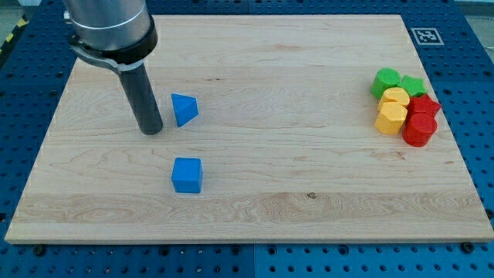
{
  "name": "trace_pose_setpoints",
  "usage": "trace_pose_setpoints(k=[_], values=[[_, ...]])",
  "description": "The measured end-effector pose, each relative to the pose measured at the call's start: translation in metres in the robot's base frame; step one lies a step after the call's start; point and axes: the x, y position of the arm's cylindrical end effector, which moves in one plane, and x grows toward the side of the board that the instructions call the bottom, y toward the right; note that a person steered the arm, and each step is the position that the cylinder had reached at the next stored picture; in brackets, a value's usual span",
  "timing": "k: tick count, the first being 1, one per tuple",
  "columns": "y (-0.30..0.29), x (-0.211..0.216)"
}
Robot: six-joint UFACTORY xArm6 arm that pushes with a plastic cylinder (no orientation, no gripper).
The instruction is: Push the blue triangle toward the center of the board
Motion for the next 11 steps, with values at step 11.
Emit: trace_pose_setpoints(k=[11], values=[[0.073,-0.021]])
